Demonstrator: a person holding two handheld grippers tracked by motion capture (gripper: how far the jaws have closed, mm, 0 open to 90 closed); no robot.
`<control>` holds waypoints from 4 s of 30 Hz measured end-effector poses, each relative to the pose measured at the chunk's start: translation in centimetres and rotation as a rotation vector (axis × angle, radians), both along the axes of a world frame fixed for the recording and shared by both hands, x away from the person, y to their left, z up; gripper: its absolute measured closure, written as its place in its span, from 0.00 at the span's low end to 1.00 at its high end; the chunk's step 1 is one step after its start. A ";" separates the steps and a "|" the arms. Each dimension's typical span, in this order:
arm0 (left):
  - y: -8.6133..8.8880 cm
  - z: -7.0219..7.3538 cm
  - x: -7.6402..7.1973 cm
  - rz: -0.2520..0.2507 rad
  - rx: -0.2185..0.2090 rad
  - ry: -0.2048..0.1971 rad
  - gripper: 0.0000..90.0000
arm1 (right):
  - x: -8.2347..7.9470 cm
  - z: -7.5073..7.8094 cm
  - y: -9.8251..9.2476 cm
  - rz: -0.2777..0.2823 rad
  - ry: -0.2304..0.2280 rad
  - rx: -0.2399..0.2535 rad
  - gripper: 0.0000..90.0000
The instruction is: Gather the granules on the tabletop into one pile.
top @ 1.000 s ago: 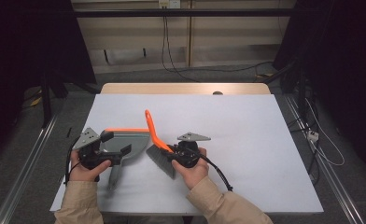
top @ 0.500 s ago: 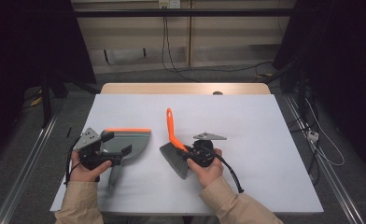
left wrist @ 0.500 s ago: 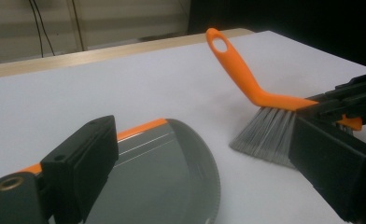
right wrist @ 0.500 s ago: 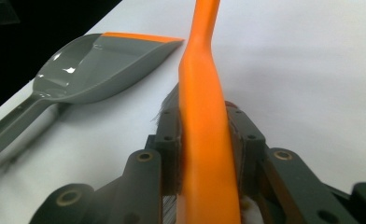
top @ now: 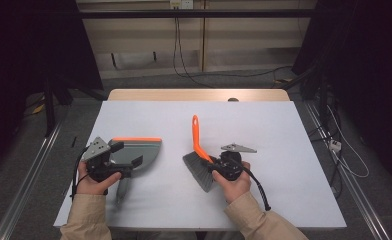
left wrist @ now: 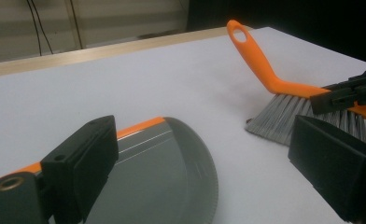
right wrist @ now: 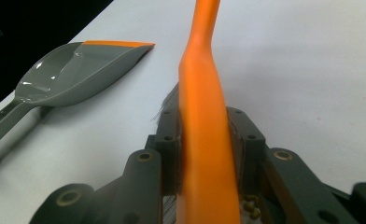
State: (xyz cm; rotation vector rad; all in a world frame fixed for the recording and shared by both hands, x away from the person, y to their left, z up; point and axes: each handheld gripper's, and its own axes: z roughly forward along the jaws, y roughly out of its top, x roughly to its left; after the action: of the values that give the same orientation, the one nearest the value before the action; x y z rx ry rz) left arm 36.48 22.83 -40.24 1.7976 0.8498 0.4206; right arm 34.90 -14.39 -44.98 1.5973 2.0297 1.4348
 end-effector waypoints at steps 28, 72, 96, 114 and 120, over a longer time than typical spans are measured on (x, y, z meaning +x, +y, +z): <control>-0.2 -0.2 0.2 -0.002 0.003 0.010 0.09 | 0.4 1.6 -1.3 -0.001 -0.034 0.125 0.79; 0.4 -0.5 0.3 0.024 0.010 0.025 0.09 | 9.2 1.7 -0.2 0.684 -0.350 -0.273 0.78; 0.7 -0.4 0.0 0.027 0.012 0.019 0.09 | 5.7 1.8 -2.3 0.772 -0.383 -0.273 0.79; 0.5 -0.6 0.0 0.020 0.023 0.026 0.09 | 4.9 2.6 -3.3 0.532 -0.400 -0.194 0.79; 0.5 -0.6 -0.1 0.016 0.014 0.023 0.09 | 1.9 2.9 -5.1 0.283 -0.361 -0.204 0.79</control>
State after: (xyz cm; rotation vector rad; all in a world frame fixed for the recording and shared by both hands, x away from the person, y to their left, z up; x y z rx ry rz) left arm 36.41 23.31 -40.80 1.8123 0.8801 0.4180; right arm 36.79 -19.46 -42.06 0.9225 2.1536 1.4222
